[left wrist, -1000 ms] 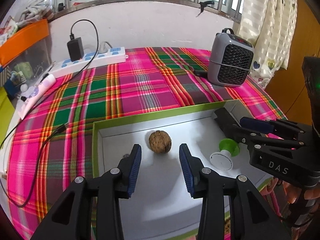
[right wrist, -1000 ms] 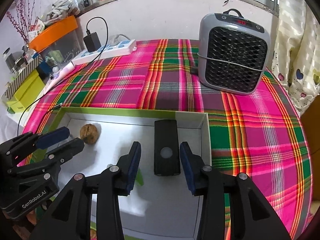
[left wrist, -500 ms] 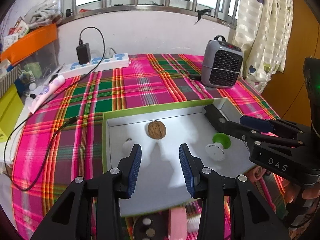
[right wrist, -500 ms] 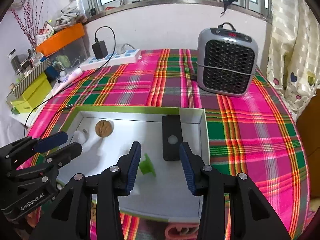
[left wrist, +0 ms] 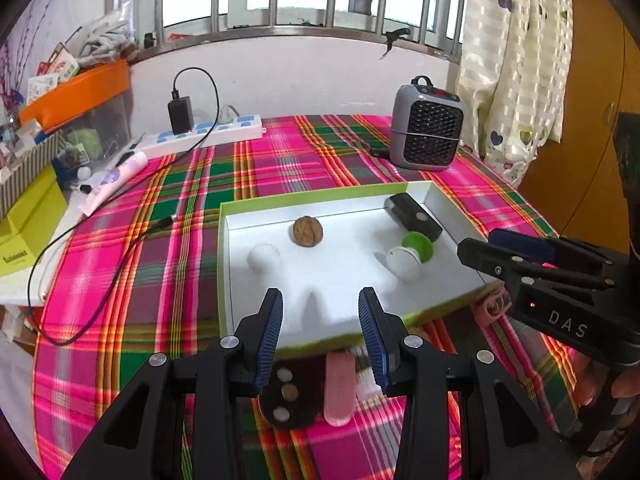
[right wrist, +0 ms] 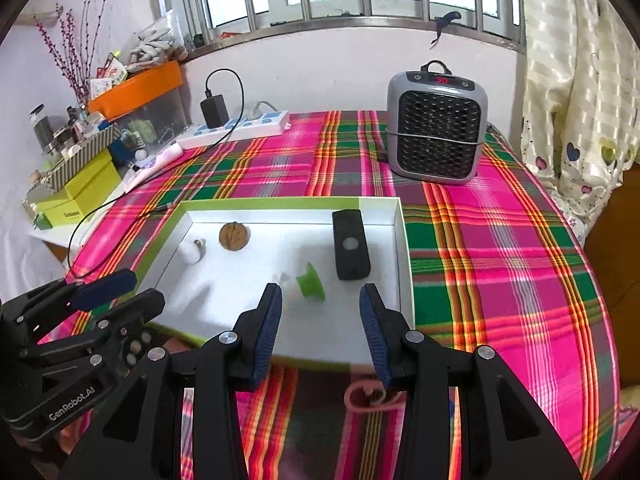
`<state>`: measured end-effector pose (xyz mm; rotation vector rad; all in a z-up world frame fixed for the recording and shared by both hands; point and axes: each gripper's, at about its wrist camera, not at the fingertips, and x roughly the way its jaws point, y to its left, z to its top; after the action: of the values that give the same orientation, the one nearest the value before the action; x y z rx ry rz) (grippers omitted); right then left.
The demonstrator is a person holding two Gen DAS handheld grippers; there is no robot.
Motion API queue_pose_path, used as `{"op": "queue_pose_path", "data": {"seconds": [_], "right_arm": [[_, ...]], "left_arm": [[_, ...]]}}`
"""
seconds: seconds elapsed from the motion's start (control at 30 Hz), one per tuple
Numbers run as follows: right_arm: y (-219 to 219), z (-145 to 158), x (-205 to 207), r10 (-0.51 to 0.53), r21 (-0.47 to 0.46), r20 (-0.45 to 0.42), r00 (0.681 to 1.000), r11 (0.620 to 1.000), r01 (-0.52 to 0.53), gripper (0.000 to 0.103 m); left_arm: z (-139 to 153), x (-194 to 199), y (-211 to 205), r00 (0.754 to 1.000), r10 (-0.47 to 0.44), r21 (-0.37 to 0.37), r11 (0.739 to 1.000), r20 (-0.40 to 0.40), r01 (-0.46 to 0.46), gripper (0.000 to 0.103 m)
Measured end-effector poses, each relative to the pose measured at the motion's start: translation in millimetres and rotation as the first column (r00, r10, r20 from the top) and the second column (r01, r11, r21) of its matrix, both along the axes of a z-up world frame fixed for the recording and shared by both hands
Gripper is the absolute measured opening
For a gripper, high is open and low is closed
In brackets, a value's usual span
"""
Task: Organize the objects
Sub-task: 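Withdraw both tools from the box toward the remaining objects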
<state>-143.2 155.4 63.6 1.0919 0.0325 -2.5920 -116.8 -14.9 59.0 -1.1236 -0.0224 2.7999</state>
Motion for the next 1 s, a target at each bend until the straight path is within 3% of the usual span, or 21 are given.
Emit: {"op": "queue_pose_path", "data": {"seconds": [0.1,0.5,0.6,0.87,1.0], "right_arm": [[0,0,11,0.007,0.001,-0.011,1.000,1.000,-0.007,0.042],[5,-9,52,0.013,0.022,-0.053,0.999,1.000,-0.012,0.042],[5,-12,58,0.016,0.026,-0.058,0.998,1.000,-0.014,0.042],[12,-26,69,0.017,0.032,-0.040,0.999,0.999,-0.015,0.042],[19,-29,71,0.005,0.038,-0.036,0.999,0.999,-0.003,0.053]], "left_arm": [[2,11,2,0.999,0.019,-0.042,0.999,-0.035,-0.021,0.038],[-8,48,7,0.999,-0.001,-0.021,1.000,-0.047,0.000,0.039],[-11,57,10,0.997,0.012,-0.072,0.997,-0.081,-0.018,0.039],[-19,70,3,0.998,0.006,-0.031,0.999,-0.061,-0.007,0.040],[-24,72,-4,0.999,0.017,-0.017,1.000,-0.050,-0.018,0.043]]}}
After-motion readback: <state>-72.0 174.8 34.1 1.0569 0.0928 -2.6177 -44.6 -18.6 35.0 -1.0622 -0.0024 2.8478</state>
